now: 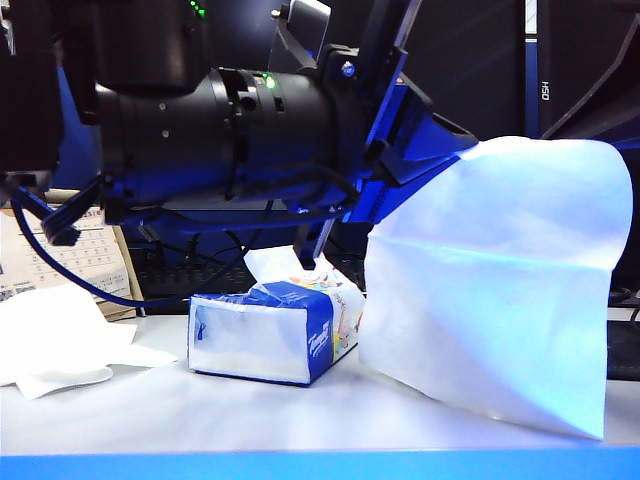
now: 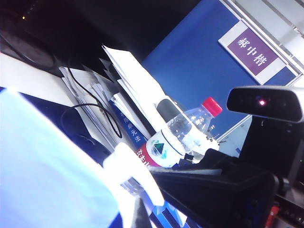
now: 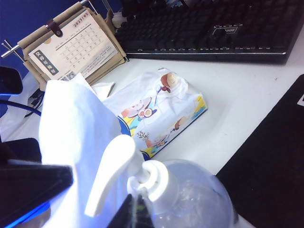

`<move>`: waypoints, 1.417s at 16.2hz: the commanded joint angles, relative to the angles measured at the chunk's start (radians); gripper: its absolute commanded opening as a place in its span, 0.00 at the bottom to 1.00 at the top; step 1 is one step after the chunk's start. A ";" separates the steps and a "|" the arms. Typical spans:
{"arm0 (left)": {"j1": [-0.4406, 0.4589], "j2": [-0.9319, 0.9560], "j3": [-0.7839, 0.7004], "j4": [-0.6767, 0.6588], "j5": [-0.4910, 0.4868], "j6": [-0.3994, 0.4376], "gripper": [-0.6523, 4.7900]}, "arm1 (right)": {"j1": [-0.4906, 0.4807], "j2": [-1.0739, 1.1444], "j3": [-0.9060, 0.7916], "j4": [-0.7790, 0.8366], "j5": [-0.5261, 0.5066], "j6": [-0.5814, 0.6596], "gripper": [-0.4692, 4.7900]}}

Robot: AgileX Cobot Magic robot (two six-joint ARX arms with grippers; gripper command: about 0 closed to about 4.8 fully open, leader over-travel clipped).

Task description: Pull out a tissue from the tissue dispenser, then press the switch of the alcohol sanitizer bottle to drop some sanitizer on the paper tissue, and finally place the treated tissue on the table.

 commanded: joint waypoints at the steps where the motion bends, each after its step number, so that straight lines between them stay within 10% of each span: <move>1: 0.000 -0.002 0.004 0.031 0.006 -0.003 0.11 | 0.000 -0.002 0.002 0.019 -0.025 0.008 0.08; 23: 0.051 -0.002 0.004 0.027 -0.001 0.023 0.11 | 0.006 0.098 0.003 0.153 -0.133 0.125 0.08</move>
